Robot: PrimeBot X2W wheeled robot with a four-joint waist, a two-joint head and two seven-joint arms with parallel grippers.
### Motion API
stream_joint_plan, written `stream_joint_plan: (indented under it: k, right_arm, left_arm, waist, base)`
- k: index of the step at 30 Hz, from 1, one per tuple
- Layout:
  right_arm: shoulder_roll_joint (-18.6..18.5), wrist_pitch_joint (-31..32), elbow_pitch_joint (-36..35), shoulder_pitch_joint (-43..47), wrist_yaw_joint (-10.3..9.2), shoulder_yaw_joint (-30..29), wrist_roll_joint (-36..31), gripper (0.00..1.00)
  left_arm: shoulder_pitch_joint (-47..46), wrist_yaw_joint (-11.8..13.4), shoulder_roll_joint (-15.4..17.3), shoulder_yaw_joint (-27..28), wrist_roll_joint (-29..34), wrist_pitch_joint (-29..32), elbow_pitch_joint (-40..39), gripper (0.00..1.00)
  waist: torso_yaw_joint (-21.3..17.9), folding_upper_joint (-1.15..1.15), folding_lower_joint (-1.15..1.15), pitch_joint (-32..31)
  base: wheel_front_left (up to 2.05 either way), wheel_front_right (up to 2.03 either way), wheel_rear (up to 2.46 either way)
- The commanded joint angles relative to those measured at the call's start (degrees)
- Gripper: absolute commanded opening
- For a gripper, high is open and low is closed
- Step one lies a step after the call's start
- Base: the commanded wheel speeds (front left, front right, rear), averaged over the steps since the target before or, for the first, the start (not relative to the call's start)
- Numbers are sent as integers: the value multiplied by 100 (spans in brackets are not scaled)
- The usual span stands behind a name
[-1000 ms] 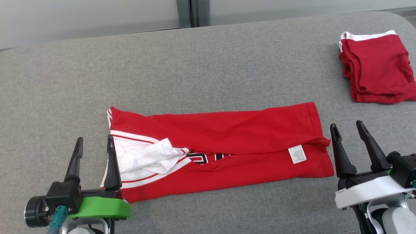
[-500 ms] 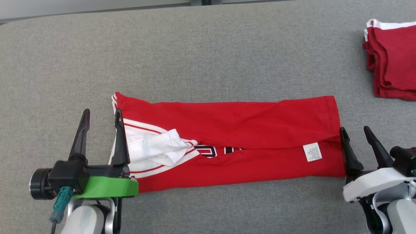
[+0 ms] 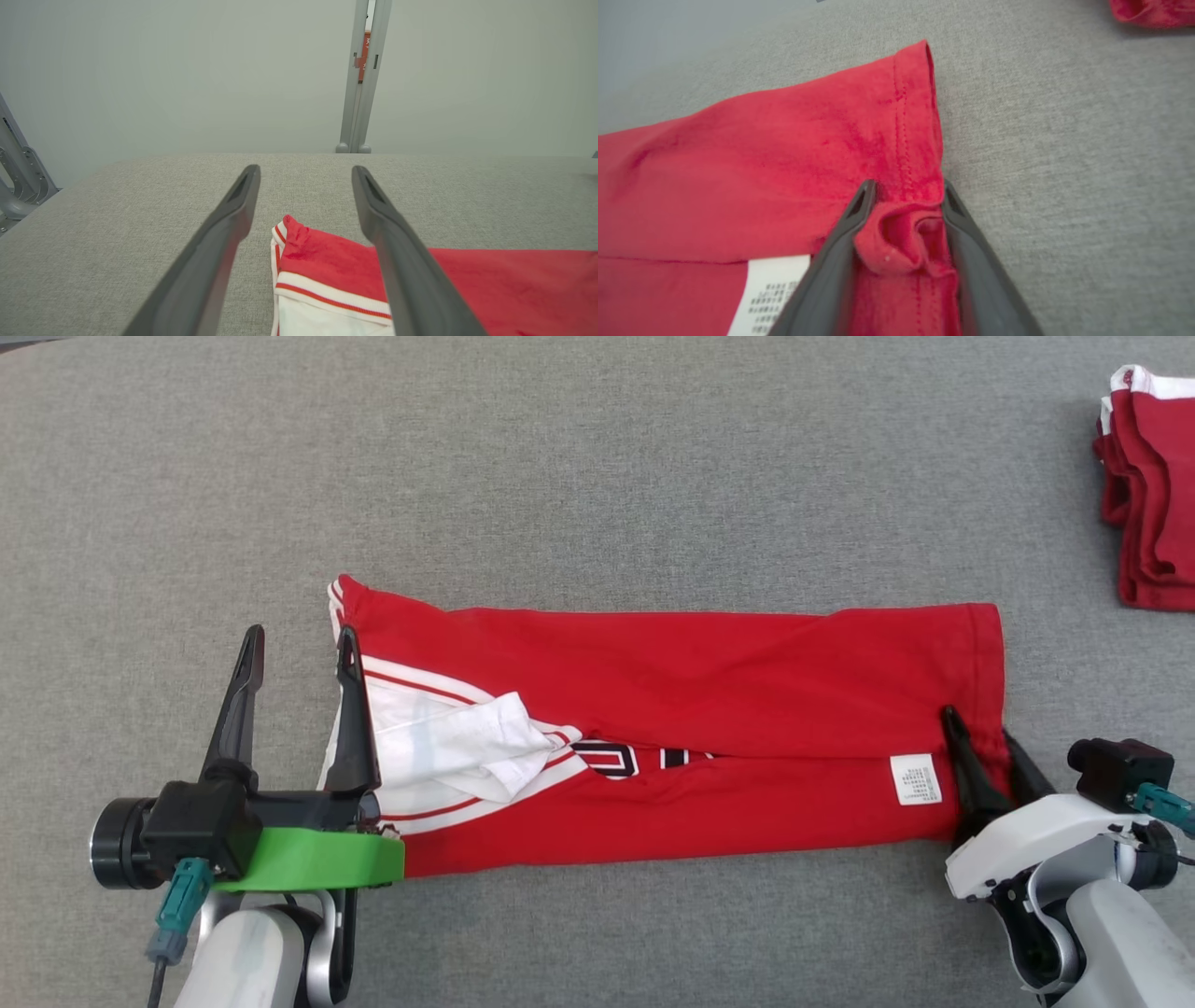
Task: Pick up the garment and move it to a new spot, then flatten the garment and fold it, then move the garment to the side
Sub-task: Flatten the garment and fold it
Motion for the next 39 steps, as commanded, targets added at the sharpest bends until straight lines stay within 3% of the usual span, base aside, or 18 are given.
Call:
stream_joint_plan:
  k: [1,5,8,15,21,27,32,39]
  right_arm:
    - [30,68,174,73,0,151,93,0]
    - [-59,-124,71,63,-6,237,547,0]
    - [-322,-283,40,93,-8,188,847,0]
    - [-937,-536,292,158,-7,-75,908,0]
    - [-1090,-570,3,32,-6,-152,693,0]
    - [-627,172,-1171,-145,-2,71,317,0]
    - [-23,838,-2135,-349,-1,887,299,0]
    - [806,1056,-2060,-835,-1,2164,670,0]
  left_arm:
    - [-87,-38,-26,44,59,-15,23,100]
    - [-20,-69,-60,83,121,-15,32,100]
    - [27,-87,-58,88,173,-15,63,100]
    - [59,-142,-109,163,203,-15,127,100]
    - [133,-184,-118,234,214,-16,133,100]
    - [196,-206,-143,258,184,-16,101,100]
    - [82,-203,-139,208,240,-15,86,100]
    - [-61,-198,-206,119,285,-14,102,100]
  waist:
    - [-19,0,0,-16]
    - [-80,0,0,-64]
    - [-115,0,0,-92]
    - [-141,0,0,-164]
    - [-193,0,0,-239]
    - [-290,0,0,-316]
    - [-280,0,0,-282]
    - [-70,0,0,-179]
  base:
    - [0,0,0]
    - [0,0,0]
    - [0,0,0]
    - [0,0,0]
    - [0,0,0]
    - [0,0,0]
    - [0,0,0]
    - [0,0,0]
